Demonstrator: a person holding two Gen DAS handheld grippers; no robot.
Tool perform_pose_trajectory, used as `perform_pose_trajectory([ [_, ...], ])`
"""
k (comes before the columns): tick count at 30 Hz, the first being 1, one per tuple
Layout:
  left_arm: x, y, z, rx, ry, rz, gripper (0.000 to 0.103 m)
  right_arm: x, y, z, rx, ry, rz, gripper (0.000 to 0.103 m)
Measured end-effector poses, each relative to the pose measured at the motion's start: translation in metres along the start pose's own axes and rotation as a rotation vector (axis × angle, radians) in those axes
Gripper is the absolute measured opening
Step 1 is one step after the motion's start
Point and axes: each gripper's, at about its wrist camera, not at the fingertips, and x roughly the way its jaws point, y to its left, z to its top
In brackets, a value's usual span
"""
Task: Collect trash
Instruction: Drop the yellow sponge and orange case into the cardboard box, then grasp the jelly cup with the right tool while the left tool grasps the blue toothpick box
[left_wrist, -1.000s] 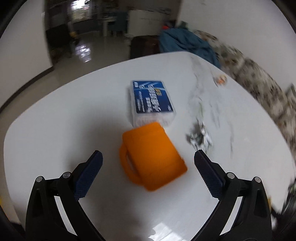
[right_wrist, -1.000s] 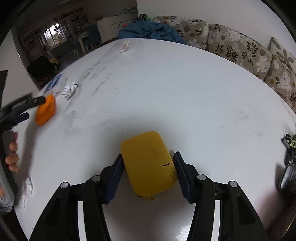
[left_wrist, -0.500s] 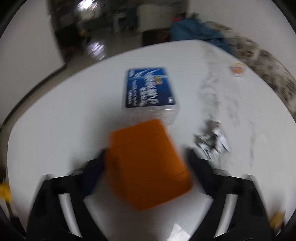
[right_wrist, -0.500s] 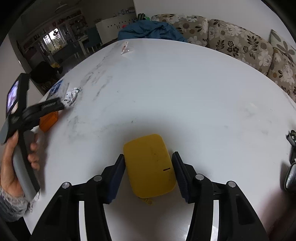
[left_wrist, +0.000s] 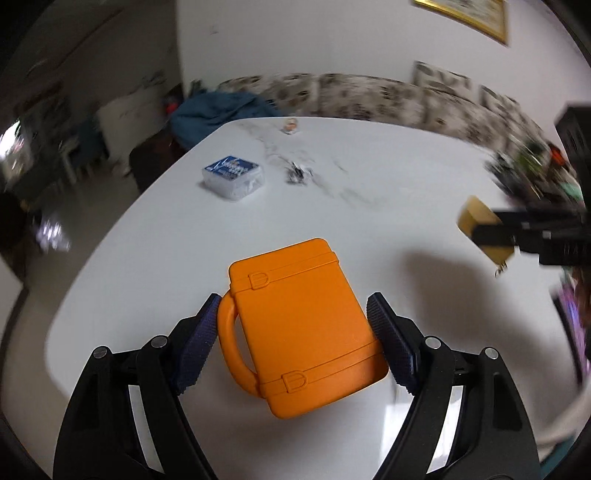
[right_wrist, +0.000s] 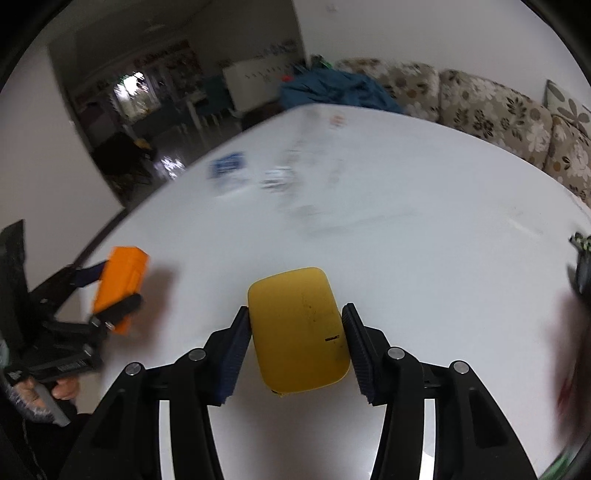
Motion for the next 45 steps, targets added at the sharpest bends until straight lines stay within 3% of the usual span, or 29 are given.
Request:
perform_pose_trajectory([
  [5, -0.033, 0.007, -0.054, 0.139, 0.023, -0.07, 0.077, -0.037, 0.078, -0.083, 0.019, -0.032, 0.084, 0.05],
  [11, -0.025, 0.017, -0.127, 0.186, 0.182, -0.165, 0.078, -0.044, 0.148, -0.173, 0.046, 0.013, 0.148, 0.05],
  [15, 0.023, 0.014, -0.165, 0.211, 0.35, -0.205, 0.079, -0.001, 0.155, -0.218, 0.077, 0.126, 0.109, 0.051],
  [18, 0.072, 0.008, -0.188, 0.226, 0.527, -0.249, 0.087, 0.039, 0.15, -0.239, 0.063, 0.232, 0.068, 0.068],
  [19, 0.085, 0.008, -0.195, 0.219, 0.579, -0.24, 0.087, 0.046, 0.15, -0.244, 0.048, 0.255, 0.051, 0.068],
  [22, 0.103, 0.01, -0.208, 0.202, 0.678, -0.263, 0.087, 0.038, 0.149, -0.244, 0.043, 0.235, 0.074, 0.068],
  [28, 0.08, 0.007, -0.195, 0.281, 0.585, -0.198, 0.087, -0.013, 0.144, -0.206, 0.063, 0.096, 0.103, 0.071],
  [32, 0.04, 0.016, -0.172, 0.29, 0.495, -0.181, 0.087, -0.036, 0.138, -0.146, 0.027, 0.017, 0.111, 0.071],
  [35, -0.009, 0.035, -0.126, 0.235, 0.419, -0.276, 0.087, -0.049, 0.128, -0.093, 0.0, -0.039, 0.122, 0.072],
  [36, -0.029, 0.046, -0.104, 0.219, 0.362, -0.308, 0.087, -0.052, 0.122, -0.07, -0.01, -0.065, 0.122, 0.075],
  [38, -0.051, 0.071, -0.055, 0.199, 0.217, -0.283, 0.093, -0.047, 0.11, -0.032, -0.03, -0.094, 0.098, 0.079],
  [40, -0.047, 0.09, -0.014, 0.193, 0.103, -0.208, 0.094, -0.031, 0.091, 0.009, -0.046, -0.102, 0.069, 0.079],
  [42, -0.012, 0.108, 0.034, 0.189, 0.021, -0.13, 0.095, -0.013, 0.07, 0.04, -0.031, -0.114, 0.055, 0.079],
  [45, 0.068, 0.132, 0.086, 0.123, 0.013, -0.137, 0.095, 0.028, 0.038, 0.094, -0.015, -0.146, 0.01, 0.079],
])
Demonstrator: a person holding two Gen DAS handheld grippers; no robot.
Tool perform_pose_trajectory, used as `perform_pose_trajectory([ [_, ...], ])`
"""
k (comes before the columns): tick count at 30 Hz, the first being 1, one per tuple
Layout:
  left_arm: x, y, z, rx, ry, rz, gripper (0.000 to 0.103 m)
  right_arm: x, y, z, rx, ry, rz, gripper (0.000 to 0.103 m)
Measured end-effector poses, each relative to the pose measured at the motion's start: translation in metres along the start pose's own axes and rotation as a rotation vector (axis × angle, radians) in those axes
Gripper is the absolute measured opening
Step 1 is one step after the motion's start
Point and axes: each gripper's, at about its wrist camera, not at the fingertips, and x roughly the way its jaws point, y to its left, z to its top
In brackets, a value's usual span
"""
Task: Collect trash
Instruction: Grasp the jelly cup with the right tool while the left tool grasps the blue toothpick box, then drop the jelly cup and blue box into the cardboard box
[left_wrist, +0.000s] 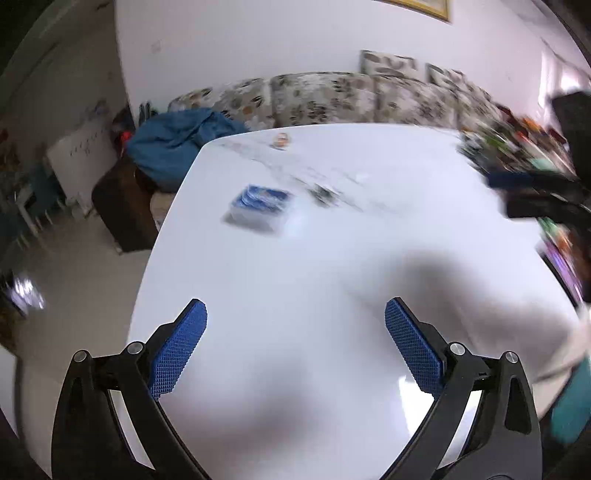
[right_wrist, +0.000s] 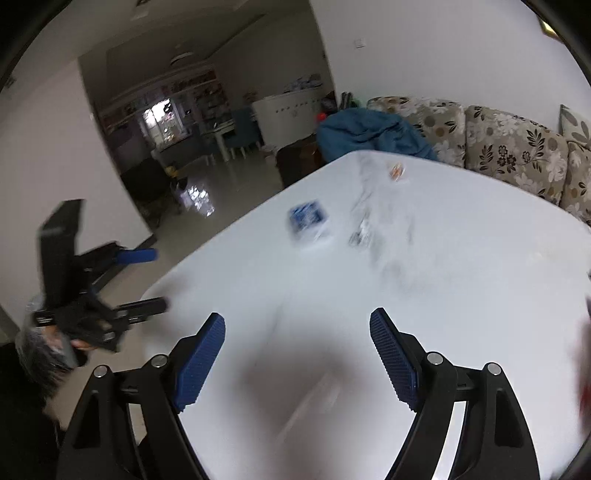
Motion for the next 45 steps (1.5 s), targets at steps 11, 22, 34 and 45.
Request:
perform_pose_trajectory([
  [11, 0.167, 0.045, 0.086, -0.488, 0.187, 0.209, 0.097, 0.149, -0.107, 0.098, -0.035, 0.104, -0.106, 0.079],
  [22, 0.185, 0.073, 0.081, -0.564, 0.192, 0.373, 0.095, 0.318, -0.177, 0.213, 0.153, 0.115, -0.18, 0.079],
  [34, 0.182, 0.059, 0.067, -0.444, 0.159, 0.275, 0.088, 0.345, -0.16, 0.192, 0.098, 0.229, -0.329, 0.044],
  [45, 0.064, 0.015, -0.046, -0.302, 0.055, -0.057, 0.074, 0.098, -0.062, 0.042, 0.08, 0.158, -0.199, 0.044],
])
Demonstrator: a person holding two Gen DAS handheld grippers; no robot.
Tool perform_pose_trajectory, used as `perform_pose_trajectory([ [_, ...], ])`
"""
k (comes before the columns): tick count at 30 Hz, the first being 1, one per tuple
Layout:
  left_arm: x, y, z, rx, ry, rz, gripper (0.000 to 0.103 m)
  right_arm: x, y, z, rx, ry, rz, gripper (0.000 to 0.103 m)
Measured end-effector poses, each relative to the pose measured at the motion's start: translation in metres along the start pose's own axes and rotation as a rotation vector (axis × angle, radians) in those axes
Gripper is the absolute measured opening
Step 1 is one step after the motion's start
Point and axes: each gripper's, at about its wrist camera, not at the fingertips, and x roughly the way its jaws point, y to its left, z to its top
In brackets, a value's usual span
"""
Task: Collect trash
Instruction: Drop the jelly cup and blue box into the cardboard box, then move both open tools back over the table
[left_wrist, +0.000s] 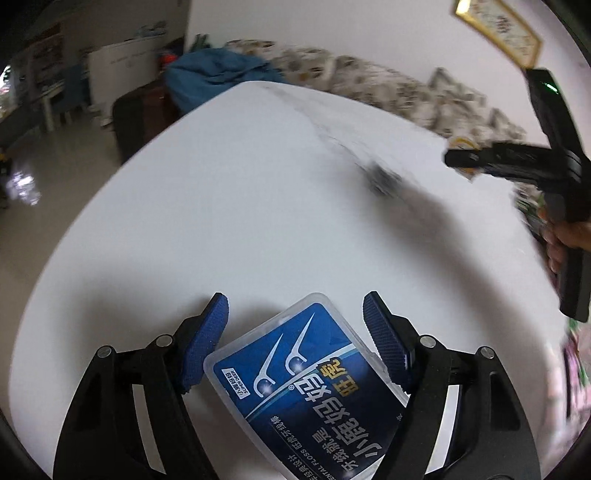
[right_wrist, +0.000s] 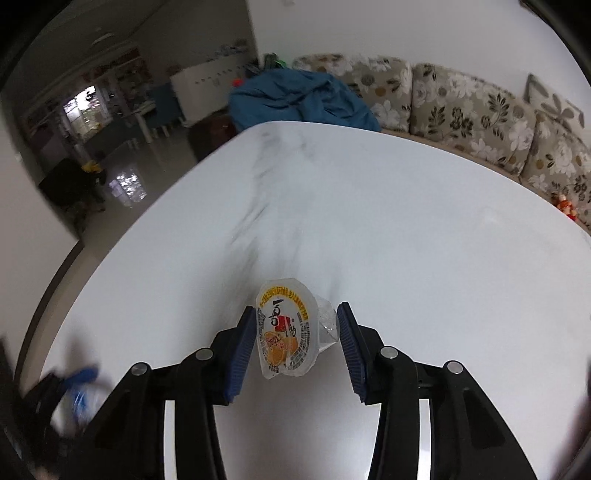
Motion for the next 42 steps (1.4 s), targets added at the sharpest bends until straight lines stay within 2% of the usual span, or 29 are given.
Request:
perform_pose_trajectory([
  [3, -0.033, -0.005, -0.041, 0.04, -0.019, -0.08, 0.073, -0.068, 0.021, -0.064, -0.016, -0.048, 0.012, 0.044],
  [9, -0.099, -0.041, -0.1, 0.211, -0.099, -0.131, 0.072, -0.163, 0.051, -0.184, 0.027, -0.113, 0.079, 0.045],
  [10, -0.113, -0.048, -0.108, 0.241, -0.113, -0.15, 0.064, -0.172, 0.055, -0.197, 0.025, -0.12, 0.084, 0.045],
  [12, -0.134, -0.057, -0.12, 0.296, -0.112, -0.186, 0.061, -0.195, 0.07, -0.236, 0.017, -0.12, 0.113, 0.045],
  [13, -0.146, -0.062, -0.13, 0.323, -0.115, -0.212, 0.045, -0.206, 0.08, -0.259, 0.004, -0.119, 0.126, 0.045],
  [14, -0.153, -0.067, -0.141, 0.348, -0.096, -0.233, 0.04, -0.211, 0.086, -0.272, -0.003, -0.115, 0.128, 0.045],
  [17, -0.157, -0.072, -0.169, 0.381, -0.049, -0.257, 0.04, -0.21, 0.106, -0.324, -0.006, -0.067, 0.18, 0.045],
  [19, -0.141, -0.077, -0.19, 0.438, 0.001, -0.22, 0.04, -0.195, 0.112, -0.349, 0.005, -0.016, 0.22, 0.045],
  [20, -0.13, -0.078, -0.203, 0.465, 0.035, -0.226, 0.042, -0.179, 0.116, -0.365, 0.01, 0.028, 0.233, 0.045],
  [21, -0.122, -0.078, -0.212, 0.485, 0.048, -0.22, 0.043, -0.161, 0.121, -0.379, 0.003, 0.077, 0.244, 0.055],
  [22, -0.115, -0.079, -0.222, 0.509, 0.053, -0.188, 0.053, -0.148, 0.124, -0.387, -0.011, 0.108, 0.238, 0.072],
  [23, -0.109, -0.079, -0.229, 0.529, 0.062, -0.165, 0.067, -0.133, 0.127, -0.398, -0.035, 0.126, 0.199, 0.076],
  [24, -0.102, -0.078, -0.233, 0.543, 0.065, -0.153, 0.069, -0.119, 0.128, -0.406, -0.048, 0.156, 0.18, 0.077],
  [27, -0.094, -0.072, -0.233, 0.541, 0.081, -0.141, 0.069, -0.111, 0.119, -0.412, 0.015, 0.169, 0.205, 0.075],
  [32, -0.104, -0.065, -0.215, 0.49, 0.055, -0.165, 0.072, -0.146, 0.111, -0.397, 0.05, 0.081, 0.225, 0.075],
  [36, -0.127, -0.059, -0.181, 0.421, -0.033, -0.197, 0.08, -0.169, 0.104, -0.361, 0.07, 0.009, 0.249, 0.076],
  [39, -0.134, -0.057, -0.156, 0.387, -0.092, -0.195, 0.084, -0.176, 0.104, -0.333, 0.042, -0.044, 0.215, 0.077],
  [42, -0.129, -0.056, -0.13, 0.332, -0.11, -0.155, 0.084, -0.173, 0.101, -0.301, 0.045, -0.074, 0.2, 0.077],
])
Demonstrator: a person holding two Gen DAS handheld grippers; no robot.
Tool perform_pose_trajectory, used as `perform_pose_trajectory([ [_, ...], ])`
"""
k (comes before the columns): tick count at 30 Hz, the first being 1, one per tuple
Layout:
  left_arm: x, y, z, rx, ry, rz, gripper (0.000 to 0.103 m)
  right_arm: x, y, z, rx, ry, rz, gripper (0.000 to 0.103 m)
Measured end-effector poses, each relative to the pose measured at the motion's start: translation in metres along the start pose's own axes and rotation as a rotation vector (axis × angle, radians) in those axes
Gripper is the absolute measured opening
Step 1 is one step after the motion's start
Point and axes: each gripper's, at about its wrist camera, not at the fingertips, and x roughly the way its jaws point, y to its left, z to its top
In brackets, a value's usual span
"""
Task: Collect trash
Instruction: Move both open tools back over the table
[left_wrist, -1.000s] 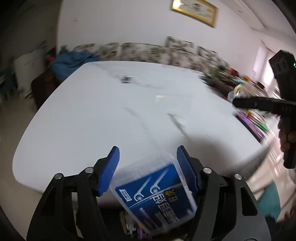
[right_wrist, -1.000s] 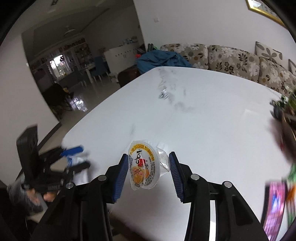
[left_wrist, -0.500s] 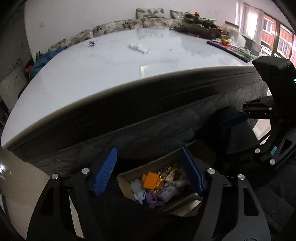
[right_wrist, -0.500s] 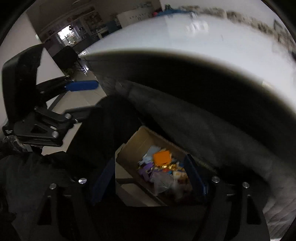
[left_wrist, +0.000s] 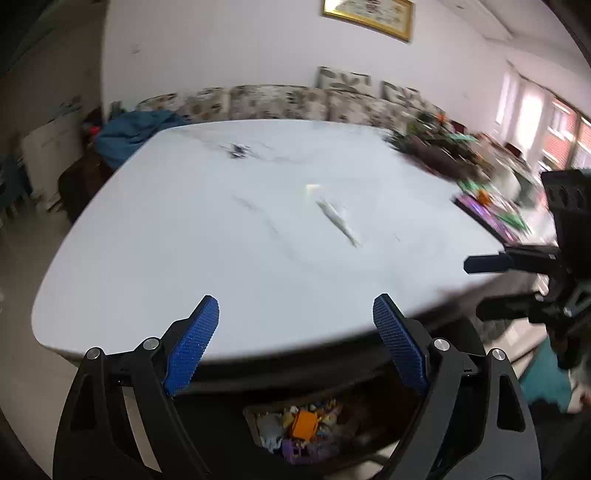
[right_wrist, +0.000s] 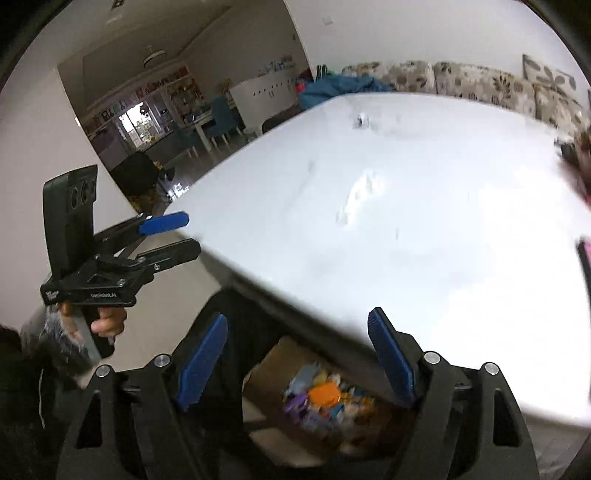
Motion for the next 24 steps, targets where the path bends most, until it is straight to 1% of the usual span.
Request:
perform_pose_trajectory([
  [1, 0.002, 0.004, 0.004, -0.016, 0.0, 0.017, 0.084, 0.0, 0.001, 0.005, -0.001, -0.007, 0.004, 0.077],
  [2, 0.006, 0.008, 0.011, -0.037, 0.001, 0.05, 0.084, 0.001, 0.004, 0.012, -0.011, -0.018, 0.008, 0.077],
  [4, 0.014, 0.012, 0.023, -0.047, 0.006, 0.095, 0.085, 0.004, 0.01, 0.024, -0.046, -0.043, -0.022, 0.08],
  [5, 0.018, 0.013, 0.03, -0.053, 0.005, 0.132, 0.085, 0.004, 0.011, 0.029, -0.055, -0.055, -0.038, 0.081],
  [7, 0.027, 0.014, 0.04, -0.057, -0.002, 0.179, 0.087, 0.006, 0.009, 0.041, -0.057, -0.086, -0.079, 0.085],
  [9, 0.037, 0.018, 0.053, -0.085, -0.005, 0.197, 0.089, 0.005, 0.007, 0.052, -0.043, -0.136, -0.144, 0.089],
  [10, 0.041, 0.021, 0.059, -0.106, -0.005, 0.193, 0.089, 0.001, 0.002, 0.056, -0.04, -0.158, -0.173, 0.093],
  [12, 0.049, 0.025, 0.07, -0.132, 0.003, 0.193, 0.089, -0.002, -0.002, 0.063, -0.033, -0.191, -0.22, 0.096],
  [14, 0.055, 0.028, 0.08, -0.146, 0.005, 0.204, 0.089, -0.003, -0.009, 0.072, -0.025, -0.208, -0.255, 0.098],
  [16, 0.064, 0.027, 0.09, -0.141, 0.01, 0.233, 0.089, -0.003, -0.018, 0.08, -0.005, -0.218, -0.287, 0.098],
  [18, 0.069, 0.026, 0.097, -0.142, 0.007, 0.243, 0.089, -0.001, -0.026, 0.089, 0.024, -0.225, -0.313, 0.098],
  [23, 0.079, 0.028, 0.113, -0.159, -0.012, 0.285, 0.091, 0.014, -0.057, 0.111, 0.125, -0.235, -0.407, 0.098],
  [24, 0.081, 0.029, 0.115, -0.157, -0.017, 0.296, 0.091, 0.015, -0.059, 0.111, 0.145, -0.234, -0.421, 0.098],
])
